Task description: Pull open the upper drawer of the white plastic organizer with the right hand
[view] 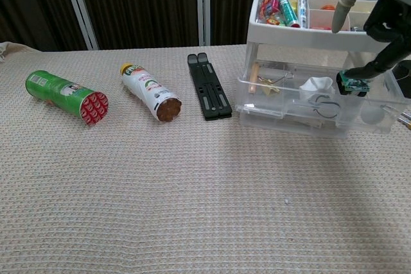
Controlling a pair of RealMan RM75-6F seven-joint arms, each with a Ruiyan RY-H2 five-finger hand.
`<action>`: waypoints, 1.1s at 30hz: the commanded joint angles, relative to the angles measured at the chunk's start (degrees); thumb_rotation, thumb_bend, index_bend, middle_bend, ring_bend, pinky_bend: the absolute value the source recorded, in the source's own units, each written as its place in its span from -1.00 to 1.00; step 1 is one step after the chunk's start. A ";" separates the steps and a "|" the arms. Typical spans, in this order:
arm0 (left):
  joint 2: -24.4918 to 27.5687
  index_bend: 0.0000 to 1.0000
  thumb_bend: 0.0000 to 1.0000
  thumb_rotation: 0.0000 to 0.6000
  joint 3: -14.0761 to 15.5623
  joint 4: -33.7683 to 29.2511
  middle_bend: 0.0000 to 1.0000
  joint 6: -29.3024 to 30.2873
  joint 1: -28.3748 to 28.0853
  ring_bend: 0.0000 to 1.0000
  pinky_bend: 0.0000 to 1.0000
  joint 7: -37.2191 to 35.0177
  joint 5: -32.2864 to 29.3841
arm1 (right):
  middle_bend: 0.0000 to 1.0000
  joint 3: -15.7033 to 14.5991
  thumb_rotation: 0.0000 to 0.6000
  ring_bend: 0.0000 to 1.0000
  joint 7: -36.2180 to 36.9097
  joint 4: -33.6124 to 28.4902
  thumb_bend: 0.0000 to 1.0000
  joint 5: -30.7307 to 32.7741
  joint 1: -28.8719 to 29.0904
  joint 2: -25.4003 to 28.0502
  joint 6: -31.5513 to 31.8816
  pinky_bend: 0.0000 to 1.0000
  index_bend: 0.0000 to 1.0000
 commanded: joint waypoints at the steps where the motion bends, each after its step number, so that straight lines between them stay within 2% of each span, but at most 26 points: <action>1: -0.01 -1.00 -0.96 1.00 -0.04 0.03 -1.00 0.11 0.01 -1.00 -1.00 -0.12 0.07 | 0.88 -0.29 1.00 0.92 -0.23 2.16 -0.93 -0.14 1.36 -0.42 -1.04 0.35 -0.06; 12: 0.05 -1.00 -0.96 1.00 -0.07 0.11 -1.00 -0.07 -0.04 -1.00 -1.00 -0.24 -0.11 | 0.88 -2.38 1.00 0.92 0.33 5.34 -0.93 1.19 4.53 -0.36 -5.47 0.35 -0.07; 26: 0.04 -1.00 -0.96 1.00 -0.12 0.29 -1.00 -0.64 -0.26 -1.00 -1.00 -0.59 -0.52 | 0.89 -1.79 1.00 0.92 -0.20 8.47 -0.94 4.68 8.23 -1.25 -7.37 0.35 -0.07; 33: 0.07 -1.00 -0.96 1.00 -0.18 0.27 -1.00 -0.78 -0.35 -1.00 -1.00 -0.73 -0.65 | 0.89 -1.43 1.00 0.92 -2.78 8.86 -0.84 8.76 10.16 -0.91 -8.42 0.35 0.01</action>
